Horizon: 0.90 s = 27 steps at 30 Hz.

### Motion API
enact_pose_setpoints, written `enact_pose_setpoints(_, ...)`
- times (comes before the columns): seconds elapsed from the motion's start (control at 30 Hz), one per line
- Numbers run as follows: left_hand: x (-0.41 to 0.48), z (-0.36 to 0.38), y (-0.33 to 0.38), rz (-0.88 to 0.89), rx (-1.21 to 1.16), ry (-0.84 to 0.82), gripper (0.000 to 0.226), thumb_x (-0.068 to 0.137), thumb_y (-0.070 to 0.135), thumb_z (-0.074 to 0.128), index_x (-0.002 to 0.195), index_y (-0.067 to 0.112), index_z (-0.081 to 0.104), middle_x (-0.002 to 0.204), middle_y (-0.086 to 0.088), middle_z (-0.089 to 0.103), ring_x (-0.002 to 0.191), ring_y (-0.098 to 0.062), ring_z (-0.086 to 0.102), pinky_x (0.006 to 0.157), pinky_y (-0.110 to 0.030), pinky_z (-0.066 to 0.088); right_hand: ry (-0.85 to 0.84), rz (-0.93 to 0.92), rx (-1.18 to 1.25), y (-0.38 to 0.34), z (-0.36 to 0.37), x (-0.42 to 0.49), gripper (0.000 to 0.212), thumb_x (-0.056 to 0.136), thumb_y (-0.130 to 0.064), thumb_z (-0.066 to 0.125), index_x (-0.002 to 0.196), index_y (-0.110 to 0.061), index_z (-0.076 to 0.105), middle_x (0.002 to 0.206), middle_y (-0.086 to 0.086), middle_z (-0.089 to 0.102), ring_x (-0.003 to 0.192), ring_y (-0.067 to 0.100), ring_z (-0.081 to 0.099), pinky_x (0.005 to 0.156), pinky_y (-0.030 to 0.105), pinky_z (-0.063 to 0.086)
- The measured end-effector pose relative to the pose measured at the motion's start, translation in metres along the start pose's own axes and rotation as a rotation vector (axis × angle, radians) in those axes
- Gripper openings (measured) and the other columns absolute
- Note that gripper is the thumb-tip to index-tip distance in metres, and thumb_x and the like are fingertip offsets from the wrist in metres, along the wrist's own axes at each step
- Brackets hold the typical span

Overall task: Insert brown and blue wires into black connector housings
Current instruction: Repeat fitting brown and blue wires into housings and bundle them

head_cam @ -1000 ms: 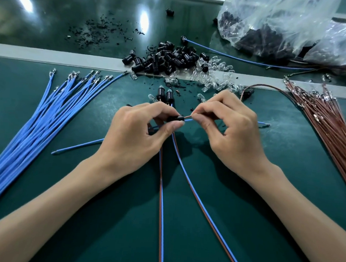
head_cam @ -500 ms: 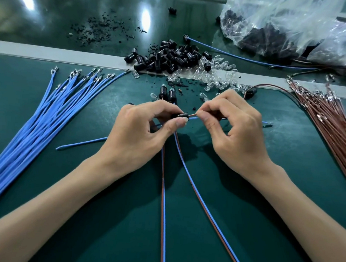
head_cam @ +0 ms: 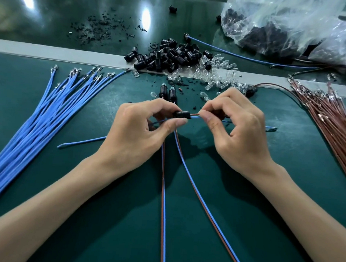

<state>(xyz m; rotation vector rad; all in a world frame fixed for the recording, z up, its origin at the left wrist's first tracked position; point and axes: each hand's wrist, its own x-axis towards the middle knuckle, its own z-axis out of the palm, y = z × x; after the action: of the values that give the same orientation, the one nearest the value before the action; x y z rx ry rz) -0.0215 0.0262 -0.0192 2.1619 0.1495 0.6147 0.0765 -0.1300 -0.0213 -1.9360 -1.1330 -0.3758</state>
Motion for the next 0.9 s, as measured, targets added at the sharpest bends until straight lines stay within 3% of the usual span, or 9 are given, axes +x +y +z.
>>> enact_pose_setpoints(0.2,0.0003,0.0003,0.0003,0.010,0.018,-0.002,0.019,0.082,0.028,0.066,0.092,0.012,0.072,0.077,0.009,0.069,0.057,0.012,0.051,0.058,-0.003,0.033,0.007,-0.027,-0.017,-0.0004,0.0002,0.0006,0.004,0.085,0.002,0.064,0.081,0.002,0.065,0.078,0.009,0.054,0.070,0.010,0.045,0.068,0.009,0.038)
enact_pose_setpoints(0.53,0.0008,-0.0015,0.0053,-0.001,0.032,-0.047,0.019,0.081,0.027,0.067,0.089,0.012,0.073,0.072,0.002,0.067,0.059,-0.006,0.056,0.057,-0.013,0.042,-0.047,-0.053,0.021,0.0017,0.0018,0.0029,0.006,0.087,0.000,0.062,0.084,0.003,0.066,0.080,0.008,0.052,0.068,0.012,0.045,0.065,0.012,0.039)
enact_pose_setpoints(0.67,0.0005,-0.0007,0.0067,0.002,0.024,-0.043,0.013,0.082,0.023,0.067,0.087,0.012,0.071,0.066,0.012,0.060,0.048,0.005,0.047,0.051,-0.004,0.031,-0.101,-0.034,0.022,0.0028,0.0014,0.0027,0.007,0.087,-0.002,0.063,0.084,0.003,0.067,0.079,0.012,0.056,0.068,0.014,0.047,0.064,0.017,0.040)
enact_pose_setpoints(0.8,0.0004,-0.0006,0.0086,0.034,0.044,-0.062,0.014,0.082,0.022,0.067,0.089,0.010,0.070,0.066,0.020,0.055,0.049,0.009,0.047,0.051,-0.001,0.029,-0.163,-0.061,0.031,0.0010,0.0005,0.0023,0.005,0.084,-0.001,0.066,0.084,0.004,0.067,0.081,0.013,0.059,0.070,0.014,0.050,0.068,0.013,0.040)
enact_pose_setpoints(0.9,0.0003,-0.0005,0.0087,0.051,0.032,-0.073,0.013,0.082,0.020,0.067,0.090,0.009,0.070,0.069,0.019,0.056,0.050,0.011,0.047,0.051,0.000,0.029,-0.132,-0.024,0.057,0.0002,-0.0019,0.0024,0.006,0.085,-0.003,0.066,0.083,0.001,0.068,0.080,0.011,0.059,0.069,0.015,0.051,0.066,0.019,0.042)
